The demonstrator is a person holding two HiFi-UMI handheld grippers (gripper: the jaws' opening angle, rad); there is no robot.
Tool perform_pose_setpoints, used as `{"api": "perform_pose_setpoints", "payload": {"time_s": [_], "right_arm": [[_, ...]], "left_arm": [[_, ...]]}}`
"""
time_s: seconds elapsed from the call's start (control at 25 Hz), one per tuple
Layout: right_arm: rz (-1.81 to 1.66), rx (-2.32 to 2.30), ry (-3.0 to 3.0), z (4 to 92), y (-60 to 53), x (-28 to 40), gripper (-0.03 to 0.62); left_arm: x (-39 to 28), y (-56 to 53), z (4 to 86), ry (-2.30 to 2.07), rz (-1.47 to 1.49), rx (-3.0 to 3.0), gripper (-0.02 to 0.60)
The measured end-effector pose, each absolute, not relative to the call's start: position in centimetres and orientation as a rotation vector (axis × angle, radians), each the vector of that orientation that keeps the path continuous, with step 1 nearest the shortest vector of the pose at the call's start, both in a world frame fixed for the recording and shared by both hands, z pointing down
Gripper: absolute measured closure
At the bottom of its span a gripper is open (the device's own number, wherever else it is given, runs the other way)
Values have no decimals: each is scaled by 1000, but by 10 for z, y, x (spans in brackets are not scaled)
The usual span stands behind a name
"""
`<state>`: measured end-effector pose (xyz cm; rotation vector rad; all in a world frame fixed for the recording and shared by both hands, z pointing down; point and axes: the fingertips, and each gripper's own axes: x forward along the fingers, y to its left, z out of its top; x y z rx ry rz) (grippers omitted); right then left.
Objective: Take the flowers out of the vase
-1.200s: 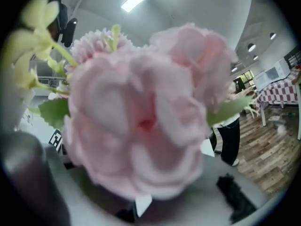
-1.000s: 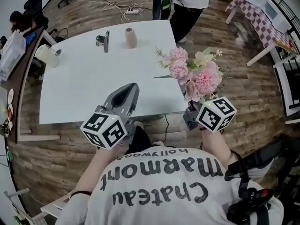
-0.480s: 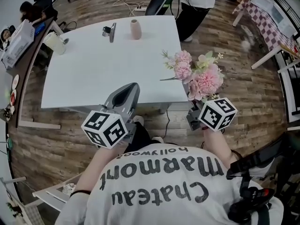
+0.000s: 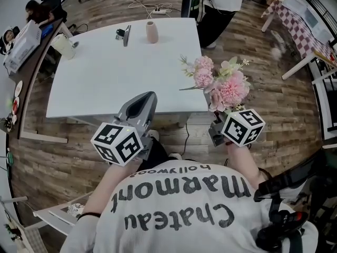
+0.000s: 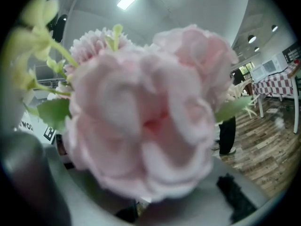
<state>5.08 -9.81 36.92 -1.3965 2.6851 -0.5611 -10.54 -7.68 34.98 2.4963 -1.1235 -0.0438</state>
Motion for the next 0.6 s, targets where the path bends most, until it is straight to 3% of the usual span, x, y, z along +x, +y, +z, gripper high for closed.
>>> {"api": "perform_pose_setpoints", "payload": {"time_s": [0.6], "right_arm": [[-549,-1380,2685,362,-94,49,576]], "left_arm": [[-107,-69,341,-1139,-47,2510,579]]}}
